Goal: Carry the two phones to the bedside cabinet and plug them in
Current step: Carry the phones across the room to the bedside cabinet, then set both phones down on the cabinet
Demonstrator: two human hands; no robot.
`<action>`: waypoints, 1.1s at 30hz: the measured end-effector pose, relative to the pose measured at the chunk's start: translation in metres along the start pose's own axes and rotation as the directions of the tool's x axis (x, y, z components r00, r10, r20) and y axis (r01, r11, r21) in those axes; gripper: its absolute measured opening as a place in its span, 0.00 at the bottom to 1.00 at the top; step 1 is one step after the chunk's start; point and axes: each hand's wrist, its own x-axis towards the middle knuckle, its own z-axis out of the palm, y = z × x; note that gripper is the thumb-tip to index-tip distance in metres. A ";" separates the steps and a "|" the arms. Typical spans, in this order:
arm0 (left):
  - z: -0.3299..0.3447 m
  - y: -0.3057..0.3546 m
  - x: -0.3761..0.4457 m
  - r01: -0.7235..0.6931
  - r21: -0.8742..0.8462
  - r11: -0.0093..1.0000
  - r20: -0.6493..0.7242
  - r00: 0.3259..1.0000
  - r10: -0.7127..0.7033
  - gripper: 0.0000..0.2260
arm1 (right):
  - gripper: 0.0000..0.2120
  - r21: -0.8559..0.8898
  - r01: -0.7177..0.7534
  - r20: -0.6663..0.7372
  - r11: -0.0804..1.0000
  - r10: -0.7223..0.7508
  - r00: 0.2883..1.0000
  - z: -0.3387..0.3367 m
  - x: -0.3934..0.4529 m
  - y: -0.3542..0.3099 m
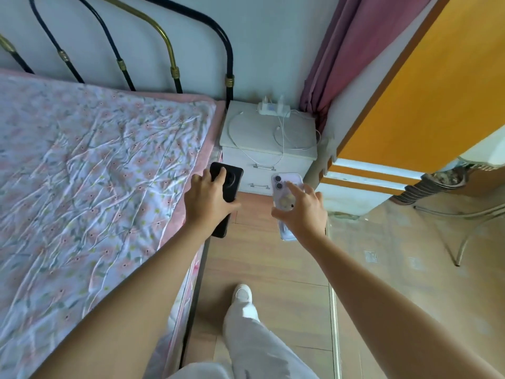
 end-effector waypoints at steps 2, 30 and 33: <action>0.004 -0.003 0.037 0.016 0.000 1.000 0.010 1.000 -0.016 0.36 | 0.34 0.010 -0.003 0.017 1.000 0.003 1.000 0.003 0.039 -0.007; 0.130 -0.027 0.462 0.056 -0.039 0.998 0.156 0.986 -0.050 0.34 | 0.35 -0.070 -0.048 0.176 0.996 0.059 0.983 0.113 0.479 -0.052; 0.160 -0.028 0.482 0.096 -0.033 0.995 0.195 0.977 -0.088 0.33 | 0.36 -0.057 -0.062 0.203 0.996 0.072 0.977 0.145 0.509 -0.046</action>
